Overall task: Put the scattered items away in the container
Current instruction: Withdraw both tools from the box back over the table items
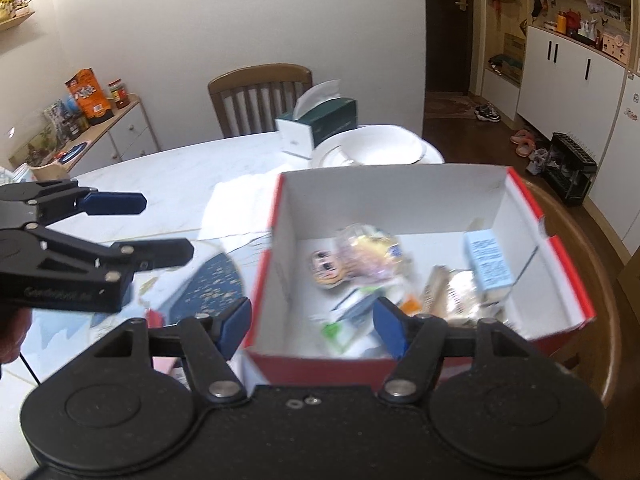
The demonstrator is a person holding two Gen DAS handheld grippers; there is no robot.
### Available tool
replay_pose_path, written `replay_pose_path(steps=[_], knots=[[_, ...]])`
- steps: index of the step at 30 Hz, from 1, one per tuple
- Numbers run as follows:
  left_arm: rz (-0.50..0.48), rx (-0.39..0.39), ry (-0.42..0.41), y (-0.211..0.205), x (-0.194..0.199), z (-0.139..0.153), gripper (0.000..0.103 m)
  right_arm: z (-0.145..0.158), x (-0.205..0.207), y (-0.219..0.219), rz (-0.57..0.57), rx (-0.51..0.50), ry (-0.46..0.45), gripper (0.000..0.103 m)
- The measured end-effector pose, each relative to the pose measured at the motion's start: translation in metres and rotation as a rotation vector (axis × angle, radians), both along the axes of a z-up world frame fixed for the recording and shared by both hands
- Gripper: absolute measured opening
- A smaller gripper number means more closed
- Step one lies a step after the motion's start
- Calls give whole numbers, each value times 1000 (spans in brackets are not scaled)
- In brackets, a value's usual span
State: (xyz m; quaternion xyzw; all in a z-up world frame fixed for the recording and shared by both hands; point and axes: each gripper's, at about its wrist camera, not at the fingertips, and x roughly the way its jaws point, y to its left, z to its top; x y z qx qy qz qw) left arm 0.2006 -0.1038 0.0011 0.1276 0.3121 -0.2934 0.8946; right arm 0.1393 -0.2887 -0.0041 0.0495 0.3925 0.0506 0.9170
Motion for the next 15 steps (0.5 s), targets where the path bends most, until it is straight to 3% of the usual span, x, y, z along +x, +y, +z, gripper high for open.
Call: replay_pose_path(steps=[13, 15], knots=[[85, 28, -5, 96, -11, -23, 79, -22, -32, 69, 27, -16, 59, 70], [90, 31, 4, 107, -15, -29, 84, -24, -32, 76, 35, -15, 62, 74]])
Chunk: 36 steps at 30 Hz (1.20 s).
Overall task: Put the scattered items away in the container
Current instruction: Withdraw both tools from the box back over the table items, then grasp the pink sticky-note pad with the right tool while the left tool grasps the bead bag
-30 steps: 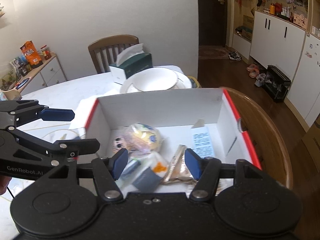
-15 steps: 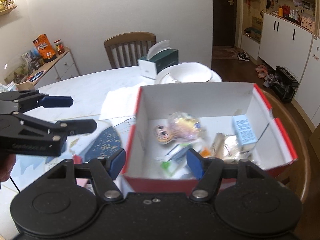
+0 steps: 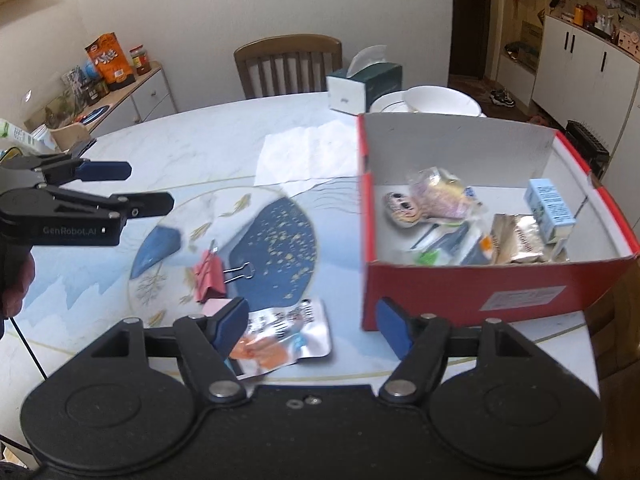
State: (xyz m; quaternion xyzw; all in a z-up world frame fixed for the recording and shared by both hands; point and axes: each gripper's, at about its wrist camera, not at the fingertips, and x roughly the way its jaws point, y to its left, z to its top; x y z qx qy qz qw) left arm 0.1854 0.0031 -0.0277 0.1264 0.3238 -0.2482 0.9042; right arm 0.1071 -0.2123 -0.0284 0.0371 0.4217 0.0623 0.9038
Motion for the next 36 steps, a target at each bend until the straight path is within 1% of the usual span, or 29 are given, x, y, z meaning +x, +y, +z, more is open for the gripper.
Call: replay_pose_path(steps=[5, 8, 10, 12, 13, 18, 22, 28, 34, 36], knots=[[13, 8, 16, 18, -14, -14, 84, -10, 5, 18, 18, 11, 19, 76], [10, -6, 41, 27, -24, -23, 84, -16, 9, 31, 36, 10, 25, 79], [11, 4, 48, 32, -32, -30, 86, -21, 12, 38, 40, 11, 32, 82], [15, 8, 65, 38, -38, -36, 100, -25, 14, 45, 45, 10, 36, 84], [16, 3, 75, 41, -41, -40, 101, -27, 16, 48, 44, 8, 40, 84], [11, 0, 121, 52, -54, -56, 102, -40, 25, 62, 56, 6, 62, 84], [0, 5, 161, 53, -61, -71, 102, -50, 32, 76, 77, -31, 80, 84], [-10, 29, 169, 51, -65, -86, 102, -62, 42, 89, 83, -62, 96, 82], [-11, 37, 180, 51, -67, -96, 102, -72, 48, 98, 97, -98, 112, 78], [-13, 39, 179, 50, -67, -96, 102, -75, 49, 100, 96, -103, 118, 75]])
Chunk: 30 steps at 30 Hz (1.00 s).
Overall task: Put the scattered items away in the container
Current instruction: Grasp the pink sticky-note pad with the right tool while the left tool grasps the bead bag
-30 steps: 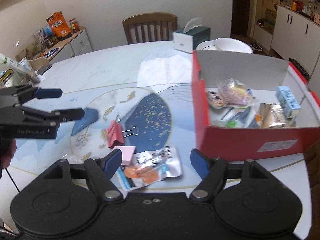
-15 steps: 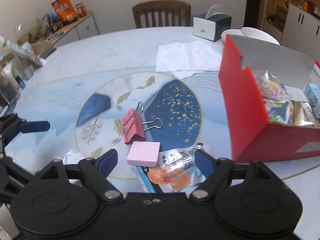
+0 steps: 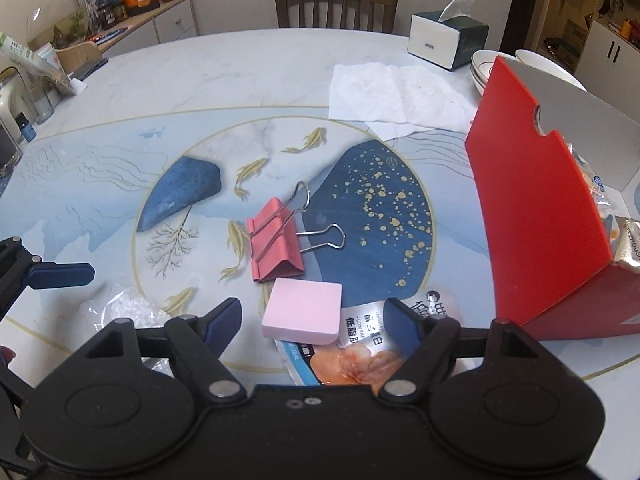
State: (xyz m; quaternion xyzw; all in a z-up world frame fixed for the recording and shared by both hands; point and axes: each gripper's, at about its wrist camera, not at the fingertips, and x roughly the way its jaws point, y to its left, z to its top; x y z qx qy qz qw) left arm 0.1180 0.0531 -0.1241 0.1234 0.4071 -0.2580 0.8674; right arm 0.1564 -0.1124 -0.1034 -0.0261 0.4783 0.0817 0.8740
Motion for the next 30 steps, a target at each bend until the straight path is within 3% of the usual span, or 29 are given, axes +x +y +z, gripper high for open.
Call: replay_pose_path(steps=[11, 13, 17, 20, 22, 30], knots=[[0, -2, -26, -4, -5, 1, 101, -9, 4, 8, 26, -33, 21, 56], [-4, -5, -24, -5, -6, 1, 97, -10, 4, 10, 33, -39, 22, 51], [-2, 3, -26, -9, -8, 2, 79, -9, 4, 9, 37, -43, 23, 44], [4, 10, -19, -11, -8, 1, 59, -8, 3, 7, 35, -33, 19, 43], [8, 23, -12, -12, -7, 1, 51, -6, 3, 6, 36, -30, 14, 43], [26, 12, 5, -16, -6, 4, 39, 4, -1, -3, 29, -6, 2, 43]])
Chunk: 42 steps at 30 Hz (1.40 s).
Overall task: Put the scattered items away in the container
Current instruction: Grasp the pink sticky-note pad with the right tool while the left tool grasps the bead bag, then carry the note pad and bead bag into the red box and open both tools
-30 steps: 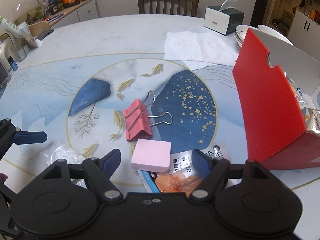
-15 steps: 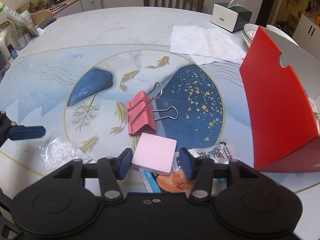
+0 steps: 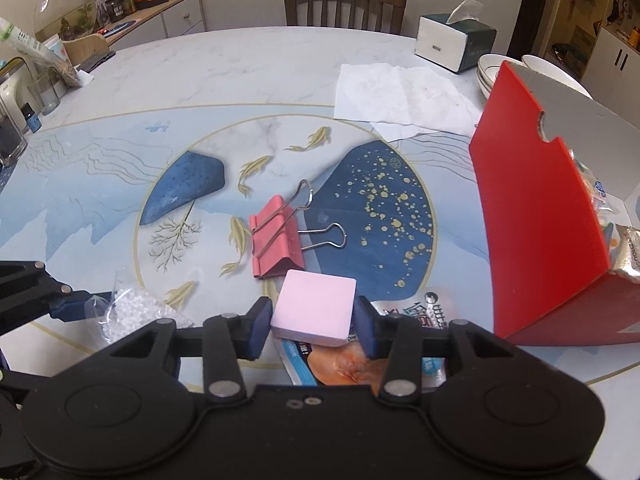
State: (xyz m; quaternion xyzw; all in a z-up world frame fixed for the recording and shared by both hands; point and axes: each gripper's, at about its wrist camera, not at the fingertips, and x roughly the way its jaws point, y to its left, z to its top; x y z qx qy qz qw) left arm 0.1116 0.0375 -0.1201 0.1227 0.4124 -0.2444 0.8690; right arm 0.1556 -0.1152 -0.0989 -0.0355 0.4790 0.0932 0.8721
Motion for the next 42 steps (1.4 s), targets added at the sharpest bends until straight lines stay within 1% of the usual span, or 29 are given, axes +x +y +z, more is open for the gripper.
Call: replay_pose_path(steps=[12, 25, 34, 42], knots=[[14, -59, -13, -12, 1, 24, 38, 25, -12, -19, -10, 44, -28, 43], [29, -85, -37, -38, -2, 46, 38, 50, -23, -49, -16, 101, -59, 43], [21, -99, -57, -66, -1, 64, 38, 65, -29, -80, -21, 139, -76, 43], [2, -109, -81, -100, 4, 82, 38, 87, -33, -117, -28, 181, -125, 43]])
